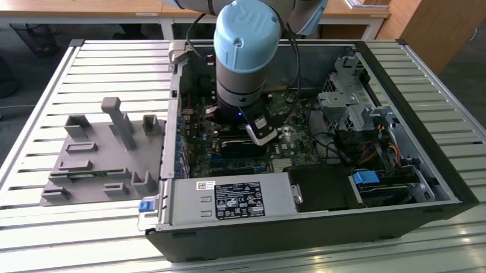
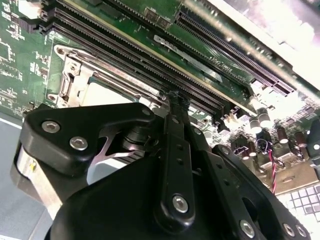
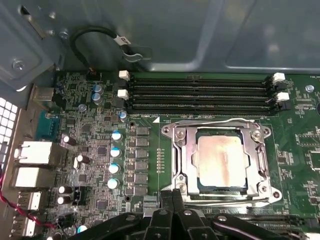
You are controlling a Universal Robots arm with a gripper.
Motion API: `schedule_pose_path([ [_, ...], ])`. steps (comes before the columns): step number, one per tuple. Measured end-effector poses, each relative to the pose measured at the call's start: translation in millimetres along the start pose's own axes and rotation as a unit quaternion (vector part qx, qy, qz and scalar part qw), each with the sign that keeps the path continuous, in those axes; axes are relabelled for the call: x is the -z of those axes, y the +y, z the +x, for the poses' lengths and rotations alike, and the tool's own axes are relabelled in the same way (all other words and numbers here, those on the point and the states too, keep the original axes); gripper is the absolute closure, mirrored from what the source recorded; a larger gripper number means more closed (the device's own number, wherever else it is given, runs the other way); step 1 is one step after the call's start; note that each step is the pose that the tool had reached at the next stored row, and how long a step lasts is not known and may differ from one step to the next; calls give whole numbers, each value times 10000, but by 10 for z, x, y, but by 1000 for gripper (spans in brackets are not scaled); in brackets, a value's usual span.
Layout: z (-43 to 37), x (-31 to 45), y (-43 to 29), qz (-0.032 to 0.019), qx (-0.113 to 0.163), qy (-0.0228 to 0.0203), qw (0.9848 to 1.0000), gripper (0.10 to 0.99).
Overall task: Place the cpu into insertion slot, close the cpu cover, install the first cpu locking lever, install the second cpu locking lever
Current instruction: 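Install the second cpu locking lever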
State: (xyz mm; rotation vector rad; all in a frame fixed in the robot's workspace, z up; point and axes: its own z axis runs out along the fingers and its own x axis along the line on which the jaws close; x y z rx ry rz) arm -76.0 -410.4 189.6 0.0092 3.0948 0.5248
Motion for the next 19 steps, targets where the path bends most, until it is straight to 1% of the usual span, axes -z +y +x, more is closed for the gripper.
schedule_pose_path([
  [3, 16, -13, 5, -25, 0, 0, 10000, 980],
  [10, 43, -39, 14, -103, 1, 1, 9999, 980],
  [15, 46, -26, 20, -115, 0, -1, 9999, 980],
  [17, 46, -8, 25, -113, 0, 0, 9999, 980],
  [19, 46, -8, 26, -114, 0, 0, 9999, 980],
])
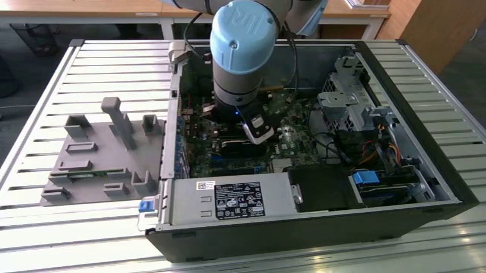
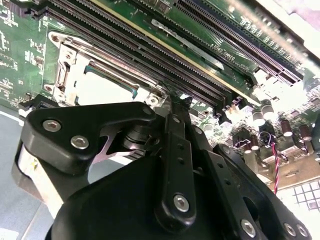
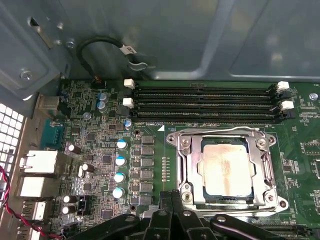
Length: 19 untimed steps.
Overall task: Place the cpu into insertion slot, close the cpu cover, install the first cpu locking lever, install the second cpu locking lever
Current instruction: 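Install the second cpu locking lever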
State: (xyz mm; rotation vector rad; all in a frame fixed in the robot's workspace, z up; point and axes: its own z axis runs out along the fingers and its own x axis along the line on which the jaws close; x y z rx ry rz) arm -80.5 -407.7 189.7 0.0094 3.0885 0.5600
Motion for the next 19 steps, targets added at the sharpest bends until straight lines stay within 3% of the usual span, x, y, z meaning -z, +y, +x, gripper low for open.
schedule_pose_path([
  [6, 0, 0, 2, -28, 0, 0, 10000, 980],
  [15, 0, -27, -9, -27, 0, 1, 10000, 980],
  [19, 0, 10, 5, -27, 0, 1, 10000, 980],
])
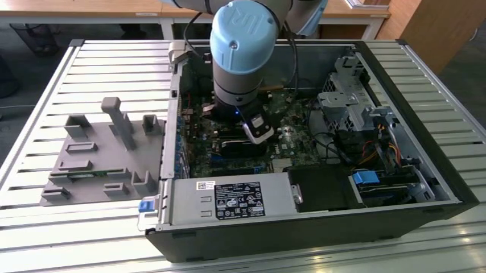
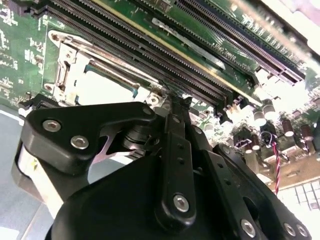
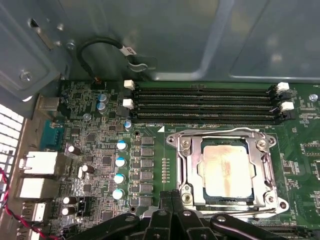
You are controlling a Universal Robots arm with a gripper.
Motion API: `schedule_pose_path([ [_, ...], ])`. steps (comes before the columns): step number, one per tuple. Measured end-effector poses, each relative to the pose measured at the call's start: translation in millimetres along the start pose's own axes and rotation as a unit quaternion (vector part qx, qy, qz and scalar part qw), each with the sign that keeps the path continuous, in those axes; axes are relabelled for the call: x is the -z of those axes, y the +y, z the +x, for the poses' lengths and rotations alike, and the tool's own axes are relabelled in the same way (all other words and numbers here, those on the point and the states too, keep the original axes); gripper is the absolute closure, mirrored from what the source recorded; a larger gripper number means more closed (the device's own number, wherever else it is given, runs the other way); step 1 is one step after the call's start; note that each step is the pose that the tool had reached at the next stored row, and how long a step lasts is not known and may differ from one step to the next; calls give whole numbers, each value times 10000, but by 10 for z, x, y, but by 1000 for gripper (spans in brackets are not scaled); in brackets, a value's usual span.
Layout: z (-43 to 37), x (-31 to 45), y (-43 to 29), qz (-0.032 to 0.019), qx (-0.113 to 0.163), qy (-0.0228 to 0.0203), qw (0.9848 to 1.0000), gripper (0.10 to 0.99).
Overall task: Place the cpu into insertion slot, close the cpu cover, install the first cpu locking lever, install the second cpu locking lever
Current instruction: 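Install the second cpu locking lever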
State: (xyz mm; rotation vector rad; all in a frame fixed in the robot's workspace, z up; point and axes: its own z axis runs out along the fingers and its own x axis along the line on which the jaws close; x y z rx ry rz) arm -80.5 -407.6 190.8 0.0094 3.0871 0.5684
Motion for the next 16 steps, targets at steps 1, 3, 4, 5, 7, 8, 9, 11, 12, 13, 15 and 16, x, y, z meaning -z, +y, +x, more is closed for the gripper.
schedule_pose_path([
  [1, 0, 14, 6, 0, 0, 0, 10000, 980],
  [3, 0, 40, 15, 0, 0, 0, 10000, 980],
  [4, 0, 51, 19, 0, 0, 0, 10000, 980],
  [5, 0, 62, 24, 0, 0, 0, 10000, 980],
  [7, 0, 85, 32, 0, 0, 0, 10000, 980],
  [8, 0, 97, 37, 0, 0, 0, 10000, 980],
  [9, 0, 108, 41, 0, 0, 0, 10000, 980],
  [11, 0, 131, 50, 0, 0, 0, 10000, 980],
  [12, 0, 141, 54, 0, 0, 0, 10000, 980],
  [13, 0, 151, 58, 0, 0, 0, 10000, 980],
  [15, 0, 169, 65, 0, 0, 0, 10000, 980],
  [16, -1, 177, 68, 0, 1, 0, 10000, 980],
])
